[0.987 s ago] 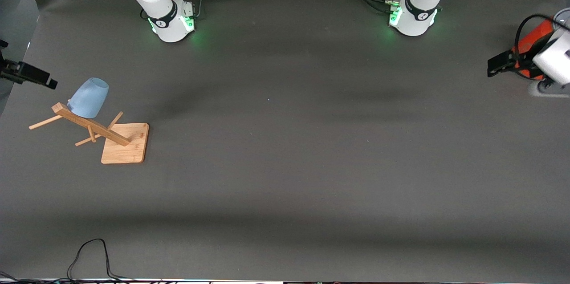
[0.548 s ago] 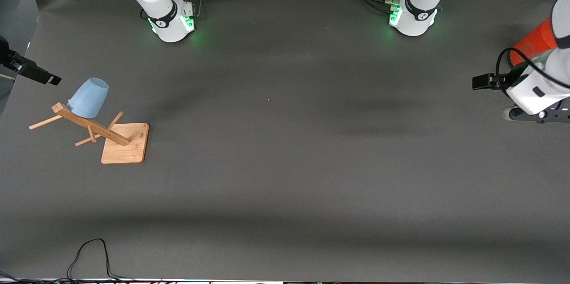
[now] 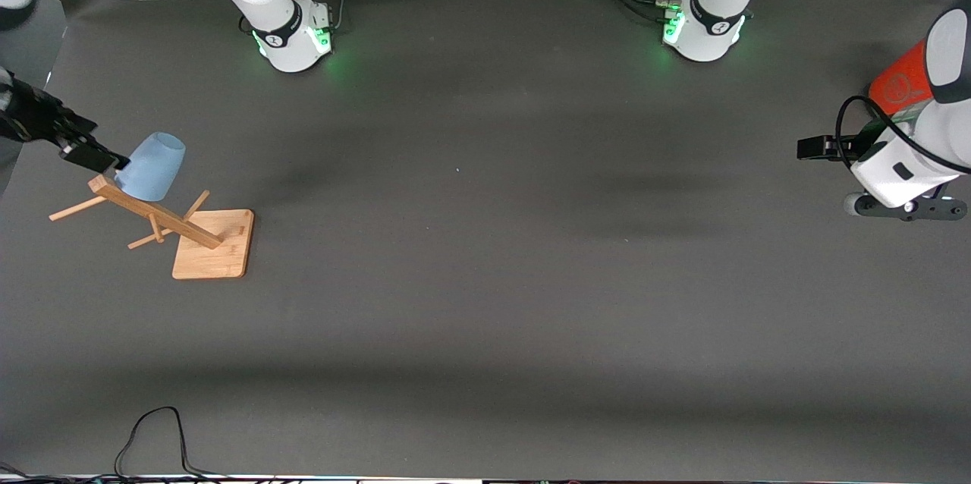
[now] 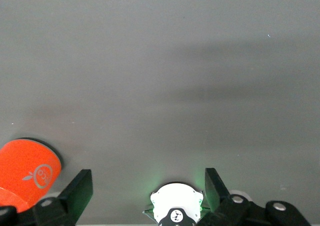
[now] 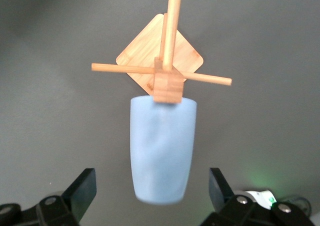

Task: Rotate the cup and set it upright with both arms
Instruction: 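Grasp the blue cup on the stand peg with the right gripper, then pull the blue cup off the stand peg with the right gripper, then carry the blue cup to mid-table and lower it with the right gripper, then release the cup on its side and lift the right gripper away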

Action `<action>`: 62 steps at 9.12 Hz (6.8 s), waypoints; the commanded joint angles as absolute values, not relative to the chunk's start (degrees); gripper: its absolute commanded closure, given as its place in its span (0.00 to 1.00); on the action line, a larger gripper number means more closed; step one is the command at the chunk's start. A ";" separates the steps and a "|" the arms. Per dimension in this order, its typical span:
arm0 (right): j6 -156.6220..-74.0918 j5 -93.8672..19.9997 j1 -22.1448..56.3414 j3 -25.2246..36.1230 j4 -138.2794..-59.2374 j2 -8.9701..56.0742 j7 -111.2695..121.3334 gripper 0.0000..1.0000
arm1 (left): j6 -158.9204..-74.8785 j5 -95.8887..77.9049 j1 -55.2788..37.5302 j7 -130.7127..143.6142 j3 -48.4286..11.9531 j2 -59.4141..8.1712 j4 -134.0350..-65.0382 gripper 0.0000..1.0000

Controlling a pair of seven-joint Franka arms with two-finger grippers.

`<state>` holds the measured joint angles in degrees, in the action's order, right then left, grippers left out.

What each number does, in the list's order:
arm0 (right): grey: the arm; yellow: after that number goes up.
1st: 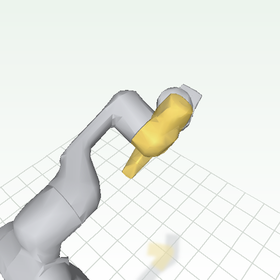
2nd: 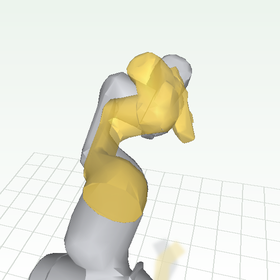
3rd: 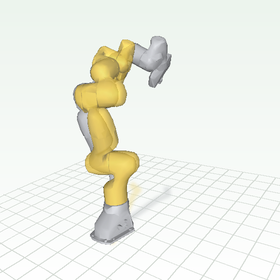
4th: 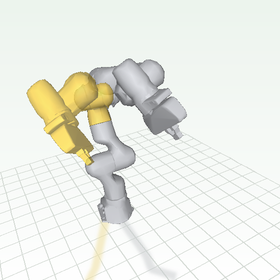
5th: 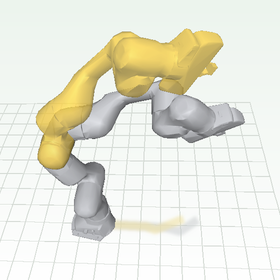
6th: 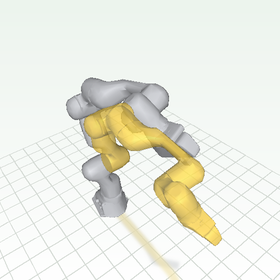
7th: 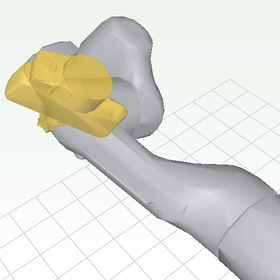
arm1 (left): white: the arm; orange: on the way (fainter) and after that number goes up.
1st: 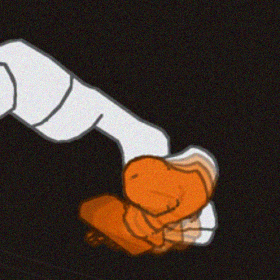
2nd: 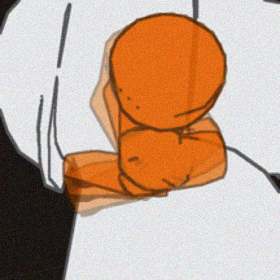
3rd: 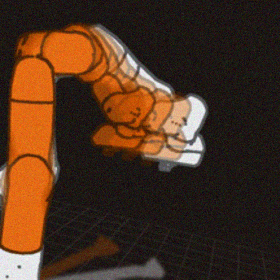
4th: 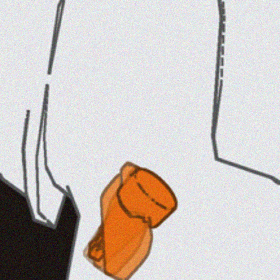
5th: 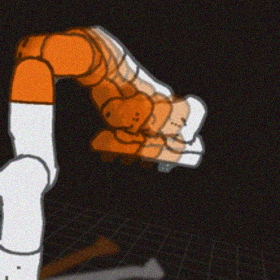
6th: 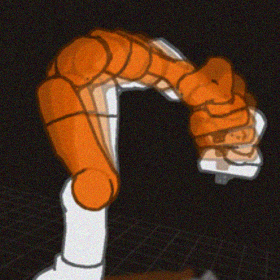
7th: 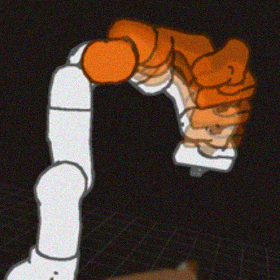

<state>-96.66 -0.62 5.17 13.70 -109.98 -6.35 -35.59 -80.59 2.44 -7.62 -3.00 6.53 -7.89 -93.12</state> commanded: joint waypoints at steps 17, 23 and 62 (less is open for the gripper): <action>-108.74 -0.62 5.71 15.73 -122.08 -8.51 -32.87 0.39 | -86.13 1.76 -8.70 -3.52 6.86 -11.60 -92.29 0.00; -96.70 -2.44 6.06 5.75 -121.47 -19.59 -47.41 0.39 | -86.04 1.41 -9.14 -3.52 6.77 -11.42 -92.46 0.00; -93.54 13.65 40.29 -17.32 -61.76 41.18 -144.03 0.00 | -85.16 0.53 -11.24 -2.37 5.27 -8.97 -95.44 0.00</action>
